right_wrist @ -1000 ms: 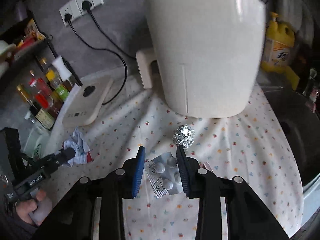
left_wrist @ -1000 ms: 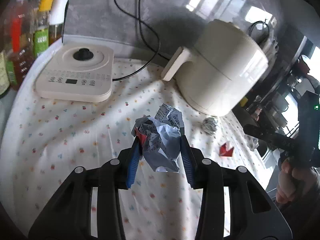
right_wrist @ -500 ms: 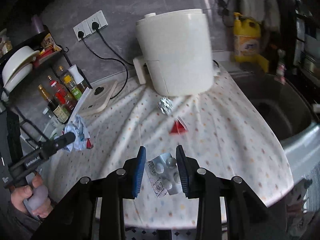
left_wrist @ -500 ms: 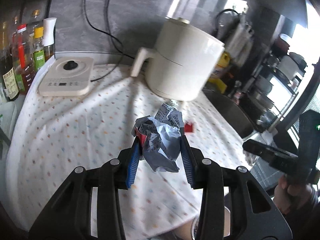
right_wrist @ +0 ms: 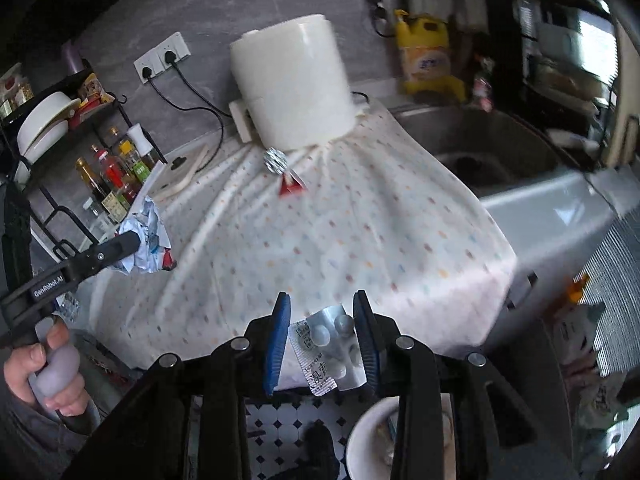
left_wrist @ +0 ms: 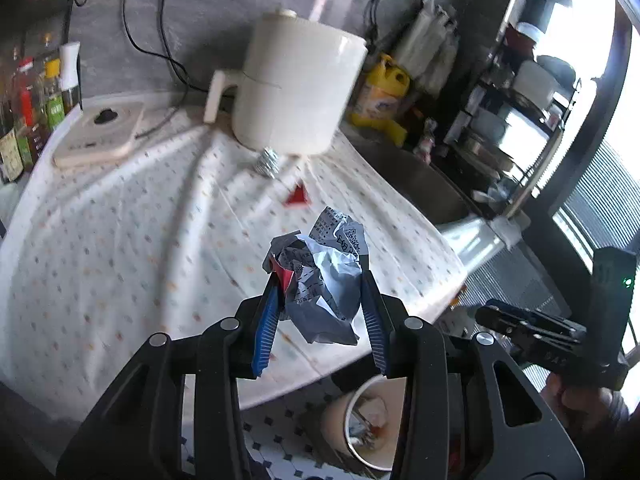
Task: Collect trash
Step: 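Carry the wrapper and blister pack down to the white bin with both tools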
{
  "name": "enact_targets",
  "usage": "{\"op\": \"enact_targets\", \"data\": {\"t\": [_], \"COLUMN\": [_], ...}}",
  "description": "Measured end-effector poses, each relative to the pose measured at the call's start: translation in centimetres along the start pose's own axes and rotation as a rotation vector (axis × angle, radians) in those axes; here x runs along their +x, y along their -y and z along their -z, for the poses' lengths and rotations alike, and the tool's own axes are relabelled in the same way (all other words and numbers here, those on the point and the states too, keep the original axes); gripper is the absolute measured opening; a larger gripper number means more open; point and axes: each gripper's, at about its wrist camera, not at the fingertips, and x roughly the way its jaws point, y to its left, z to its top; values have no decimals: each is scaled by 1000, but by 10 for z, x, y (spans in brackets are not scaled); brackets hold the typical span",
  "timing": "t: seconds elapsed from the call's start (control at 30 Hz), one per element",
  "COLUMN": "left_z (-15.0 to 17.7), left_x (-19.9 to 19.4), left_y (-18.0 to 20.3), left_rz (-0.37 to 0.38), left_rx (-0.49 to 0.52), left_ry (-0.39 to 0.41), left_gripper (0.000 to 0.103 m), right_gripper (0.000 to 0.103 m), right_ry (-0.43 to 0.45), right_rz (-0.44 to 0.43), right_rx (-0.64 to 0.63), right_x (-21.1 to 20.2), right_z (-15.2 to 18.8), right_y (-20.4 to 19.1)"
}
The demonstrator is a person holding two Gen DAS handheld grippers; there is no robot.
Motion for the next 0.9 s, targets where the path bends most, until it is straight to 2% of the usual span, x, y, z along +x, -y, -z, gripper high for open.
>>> {"op": "enact_targets", "data": {"t": [0.2,0.47,0.57,0.6,0.9], "left_z": [32,69,82,85,106], "left_x": [0,7,13,15,30], "left_y": [31,60,69,73,103], "left_rz": [-1,17,29,32,85], "left_rx": [37,68,81,85,124], "left_ry": [-35,-92,-119,-126,-177], "left_gripper": [40,40,40,40,40], "right_gripper": [33,36,65,69,71], "right_ry": [-22,-33,-22,-13,1], "right_rz": [13,33,37,42,92], "right_rx": [44,95,120,126,195], "right_x": [-12,-19,-25,-28,-55], "right_z": [40,72,80,82,111], "right_y": [31,58,66,68,98]}}
